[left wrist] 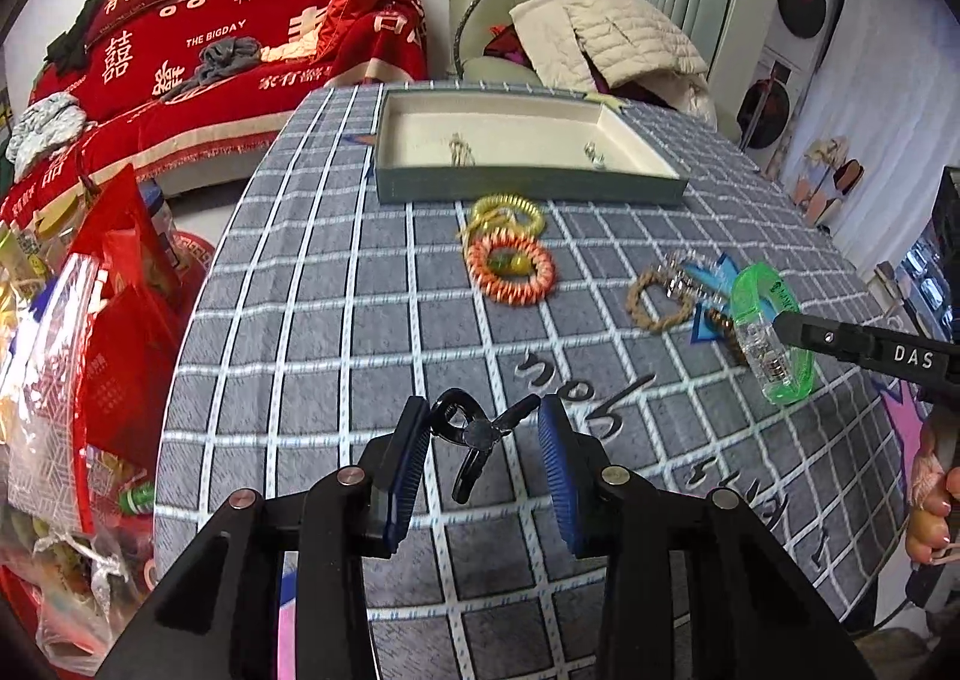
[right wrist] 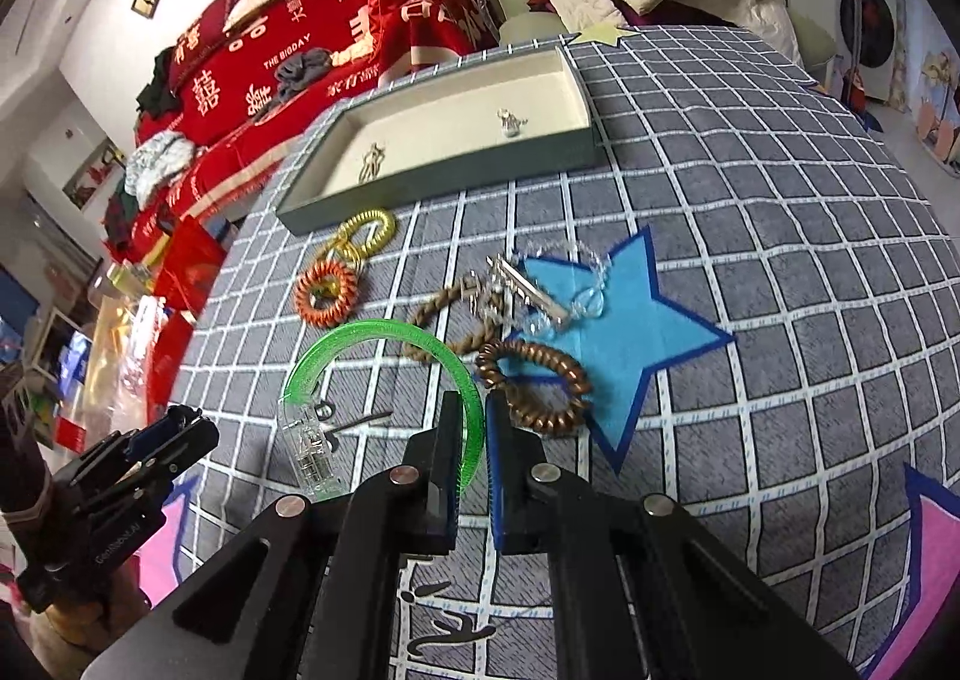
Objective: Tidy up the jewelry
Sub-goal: 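Carry the black clip to the tray while the right tool grasps the green bangle, then release the black clip and green bangle into the tray with both tools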
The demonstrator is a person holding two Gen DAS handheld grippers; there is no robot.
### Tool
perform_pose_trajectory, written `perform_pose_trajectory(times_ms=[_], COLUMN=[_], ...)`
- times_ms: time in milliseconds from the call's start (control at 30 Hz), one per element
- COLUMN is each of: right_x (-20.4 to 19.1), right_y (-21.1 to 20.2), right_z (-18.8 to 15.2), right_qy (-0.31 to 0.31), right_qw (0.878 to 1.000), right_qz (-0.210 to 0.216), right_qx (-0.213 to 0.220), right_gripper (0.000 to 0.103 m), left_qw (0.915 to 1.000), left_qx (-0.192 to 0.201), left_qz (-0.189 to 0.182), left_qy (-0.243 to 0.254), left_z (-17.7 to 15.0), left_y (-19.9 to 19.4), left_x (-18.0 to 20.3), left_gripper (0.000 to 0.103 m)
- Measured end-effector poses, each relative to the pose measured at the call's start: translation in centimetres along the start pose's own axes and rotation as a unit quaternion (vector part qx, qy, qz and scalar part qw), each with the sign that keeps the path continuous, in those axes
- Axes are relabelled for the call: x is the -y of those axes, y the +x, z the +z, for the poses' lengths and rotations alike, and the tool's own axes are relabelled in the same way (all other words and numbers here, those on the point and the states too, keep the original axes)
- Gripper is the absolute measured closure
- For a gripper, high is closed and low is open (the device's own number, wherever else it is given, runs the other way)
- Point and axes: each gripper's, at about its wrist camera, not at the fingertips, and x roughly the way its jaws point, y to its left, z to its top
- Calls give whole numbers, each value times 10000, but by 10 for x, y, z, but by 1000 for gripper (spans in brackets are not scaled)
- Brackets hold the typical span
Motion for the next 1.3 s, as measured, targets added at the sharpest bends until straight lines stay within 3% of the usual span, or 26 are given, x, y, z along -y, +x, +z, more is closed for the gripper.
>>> perform_pose_trajectory(times_ms=[367,767,1300], right_x=[5,7,15], right_y=[-8,-1,87], right_z=[41,124,206], right_qy=[-69,-242,-244], right_qw=[9997,9989,9994], right_qz=[51,-29,-207], right_qx=[212,405,104], right_gripper=[95,95,95], left_qw=[9994,9977,9992], left_qx=[337,654,268], left_qz=[-29,-191,285], left_qy=[50,-22,-98], left_z=[53,146,233], left_y=[1,21,123], left_x=[1,-1,-4], left_gripper=[45,45,45])
